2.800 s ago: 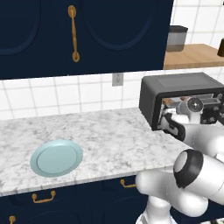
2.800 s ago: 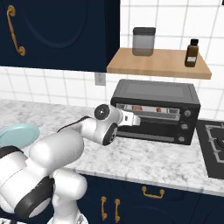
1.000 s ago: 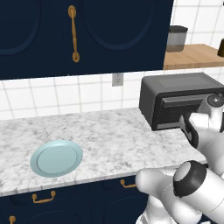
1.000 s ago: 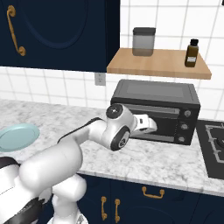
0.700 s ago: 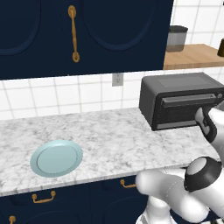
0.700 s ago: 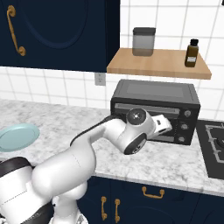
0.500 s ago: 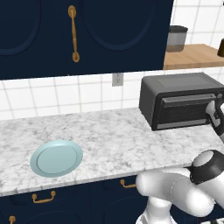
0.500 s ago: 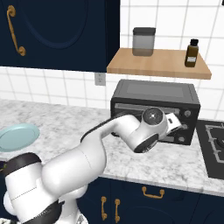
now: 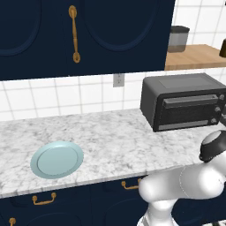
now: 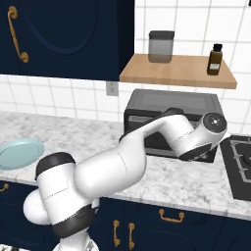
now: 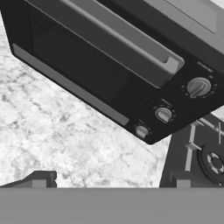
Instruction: Pick up the kebab skewer and baguette bread, and place them inside the toaster oven. Close the toaster oven door and start by setting the timer.
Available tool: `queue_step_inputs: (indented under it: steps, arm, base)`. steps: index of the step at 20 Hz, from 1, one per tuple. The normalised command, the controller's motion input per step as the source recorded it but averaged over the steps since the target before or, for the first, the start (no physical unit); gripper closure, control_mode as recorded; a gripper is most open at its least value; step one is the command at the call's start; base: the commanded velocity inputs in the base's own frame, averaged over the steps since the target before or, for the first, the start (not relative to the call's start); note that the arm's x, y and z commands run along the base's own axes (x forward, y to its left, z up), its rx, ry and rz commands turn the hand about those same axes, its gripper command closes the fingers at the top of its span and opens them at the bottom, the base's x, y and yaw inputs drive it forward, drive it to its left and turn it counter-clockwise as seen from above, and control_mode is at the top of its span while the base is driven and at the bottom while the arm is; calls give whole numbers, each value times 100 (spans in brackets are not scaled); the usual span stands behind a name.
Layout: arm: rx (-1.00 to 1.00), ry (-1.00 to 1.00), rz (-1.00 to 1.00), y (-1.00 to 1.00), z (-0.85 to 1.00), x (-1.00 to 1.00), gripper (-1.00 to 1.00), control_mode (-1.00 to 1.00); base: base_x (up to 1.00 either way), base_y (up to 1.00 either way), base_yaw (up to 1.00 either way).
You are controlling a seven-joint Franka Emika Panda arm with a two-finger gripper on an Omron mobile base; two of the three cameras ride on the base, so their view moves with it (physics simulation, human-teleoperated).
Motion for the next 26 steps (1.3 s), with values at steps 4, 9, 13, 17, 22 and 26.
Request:
queue_step_inputs:
  steps: [4,9,13,17,22,26]
  arm:
    - [12,-12,0,-6,0,17,-100,-100]
    - [20,-10,-5,0,-29,14,-100,-100]
    - [10,-10,-14,2,-36,21,-100,-100]
    - [4,-13,-13,0,-22,1,-100,-100]
    - [0,-9,-22,8,-1,0,-100,-100]
    - [0,-1,-31,6,0,0,-100,-100]
  base:
    - [0,0,0]
    - [0,0,0]
    - [0,0,0]
    - [0,0,0]
    - [0,0,0]
    - [0,0,0]
